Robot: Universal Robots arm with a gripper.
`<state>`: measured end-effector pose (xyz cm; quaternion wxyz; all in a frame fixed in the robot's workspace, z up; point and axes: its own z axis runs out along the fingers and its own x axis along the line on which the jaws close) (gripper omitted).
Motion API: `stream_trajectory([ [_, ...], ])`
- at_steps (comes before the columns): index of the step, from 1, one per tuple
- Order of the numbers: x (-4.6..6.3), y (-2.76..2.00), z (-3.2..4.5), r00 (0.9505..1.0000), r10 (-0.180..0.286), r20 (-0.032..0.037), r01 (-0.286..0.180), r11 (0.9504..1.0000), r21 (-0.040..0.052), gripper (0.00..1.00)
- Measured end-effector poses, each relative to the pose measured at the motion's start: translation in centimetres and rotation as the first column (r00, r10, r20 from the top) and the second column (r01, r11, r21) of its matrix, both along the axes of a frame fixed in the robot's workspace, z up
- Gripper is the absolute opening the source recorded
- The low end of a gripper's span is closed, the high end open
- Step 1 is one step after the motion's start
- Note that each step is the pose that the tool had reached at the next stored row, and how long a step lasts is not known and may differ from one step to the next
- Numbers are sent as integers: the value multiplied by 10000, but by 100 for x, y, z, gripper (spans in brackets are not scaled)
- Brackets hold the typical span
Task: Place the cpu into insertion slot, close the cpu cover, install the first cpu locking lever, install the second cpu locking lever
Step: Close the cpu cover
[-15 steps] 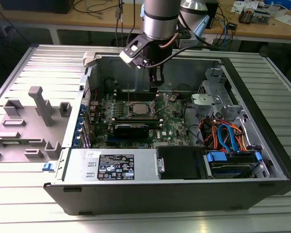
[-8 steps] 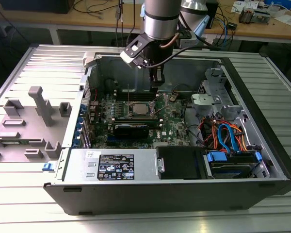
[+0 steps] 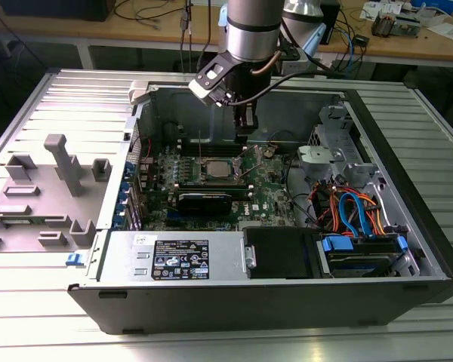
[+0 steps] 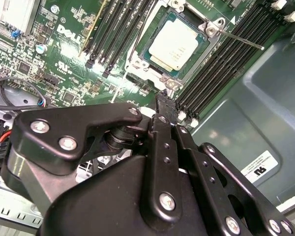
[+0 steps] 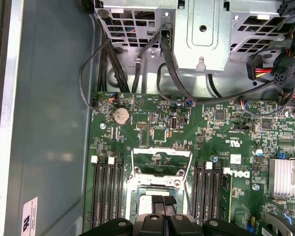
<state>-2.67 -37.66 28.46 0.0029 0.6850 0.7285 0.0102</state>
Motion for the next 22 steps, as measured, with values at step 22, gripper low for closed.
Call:
stream_trajectory([
  [22,49,0,0,10000,0,0,0,10000,0,11],
])
